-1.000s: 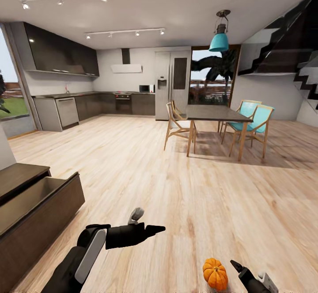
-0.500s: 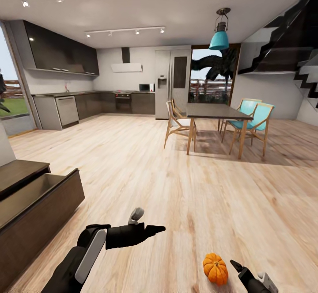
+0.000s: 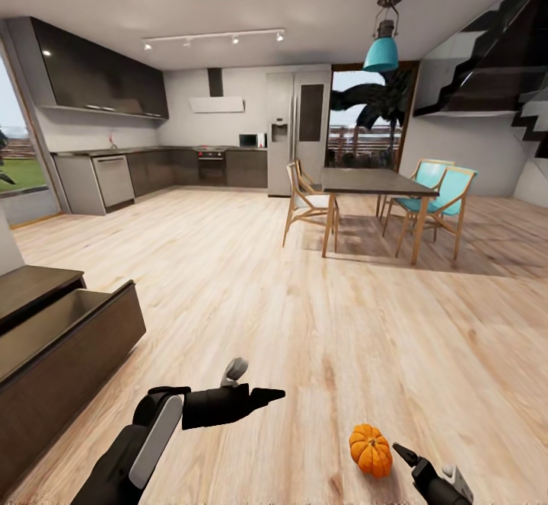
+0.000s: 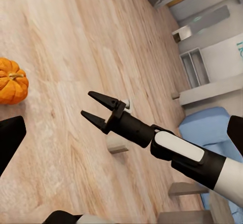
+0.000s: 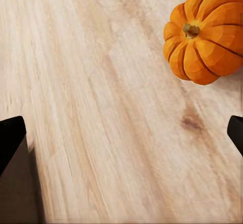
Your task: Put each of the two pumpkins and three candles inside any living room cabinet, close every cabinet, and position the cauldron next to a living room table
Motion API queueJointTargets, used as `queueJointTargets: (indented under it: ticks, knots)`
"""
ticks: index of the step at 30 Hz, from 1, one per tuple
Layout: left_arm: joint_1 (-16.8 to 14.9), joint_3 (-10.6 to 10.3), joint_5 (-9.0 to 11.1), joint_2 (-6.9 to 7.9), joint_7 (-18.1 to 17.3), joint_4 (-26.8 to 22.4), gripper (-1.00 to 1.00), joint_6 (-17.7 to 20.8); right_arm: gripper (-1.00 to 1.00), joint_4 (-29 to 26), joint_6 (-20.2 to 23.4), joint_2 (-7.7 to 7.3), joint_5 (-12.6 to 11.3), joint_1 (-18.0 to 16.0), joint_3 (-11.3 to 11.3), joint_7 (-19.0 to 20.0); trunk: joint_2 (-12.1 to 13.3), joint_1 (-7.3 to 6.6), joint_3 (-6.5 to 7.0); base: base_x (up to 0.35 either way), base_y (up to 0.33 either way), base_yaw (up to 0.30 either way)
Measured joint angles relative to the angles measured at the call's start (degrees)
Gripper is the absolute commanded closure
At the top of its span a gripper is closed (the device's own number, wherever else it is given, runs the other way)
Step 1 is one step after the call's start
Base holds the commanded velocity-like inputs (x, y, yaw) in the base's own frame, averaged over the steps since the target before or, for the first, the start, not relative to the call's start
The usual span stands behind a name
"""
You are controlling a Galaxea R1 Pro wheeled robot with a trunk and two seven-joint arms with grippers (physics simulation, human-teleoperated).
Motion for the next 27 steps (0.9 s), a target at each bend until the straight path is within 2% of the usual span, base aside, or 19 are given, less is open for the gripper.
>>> queueJointTargets:
  ticks: [6, 14, 17, 21, 24, 27]
  knots:
    - [0.0, 0.0, 0.0, 0.01, 0.0, 0.0, -1.0, 0.0, -1.0, 0.1, 1.0, -0.71, -0.2, 0.0, -0.1, 0.1, -0.1, 0.15, -1.33, 0.0, 0.0, 0.0]
    - [0.0, 0.1, 0.0, 0.19, -0.1, -0.1, -1.0, 0.0, -1.0, 0.0, 1.1, -0.66, -0.6, 0.0, -0.4, 0.1, -0.2, 0.36, -3.1, 0.0, 0.0, 0.0]
    - [0.0, 0.1, 0.0, 0.19, -0.1, -0.1, -1.0, 0.0, -1.0, 0.1, 3.5, -1.13, -3.6, 0.0, -1.8, -1.1, -0.2, 0.44, -3.77, 0.0, 0.0, 0.0]
    - [0.0, 0.0, 0.0, 0.16, -0.1, -0.1, -1.0, 0.0, -1.0, 0.0, 8.2, -2.14, -7.1, 0.0, -2.5, -4.5, -0.3, 0.54, -4.66, 0.0, 0.0, 0.0]
    - [0.0, -0.1, 0.0, 0.16, -0.1, -0.1, -1.0, 0.0, -1.0, -0.1, 8.8, -2.98, -8.0, 0.0, -2.6, -7.2, -0.3, 0.62, -5.32, 0.0, 0.0, 0.0]
    - [0.0, -0.1, 0.0, 0.16, -0.1, -0.1, -1.0, 0.0, -1.0, -0.1, 9.3, -3.6, -10.3, 0.0, -2.6, -8.3, -0.4, 0.7, -5.99, 0.0, 0.0, 0.0]
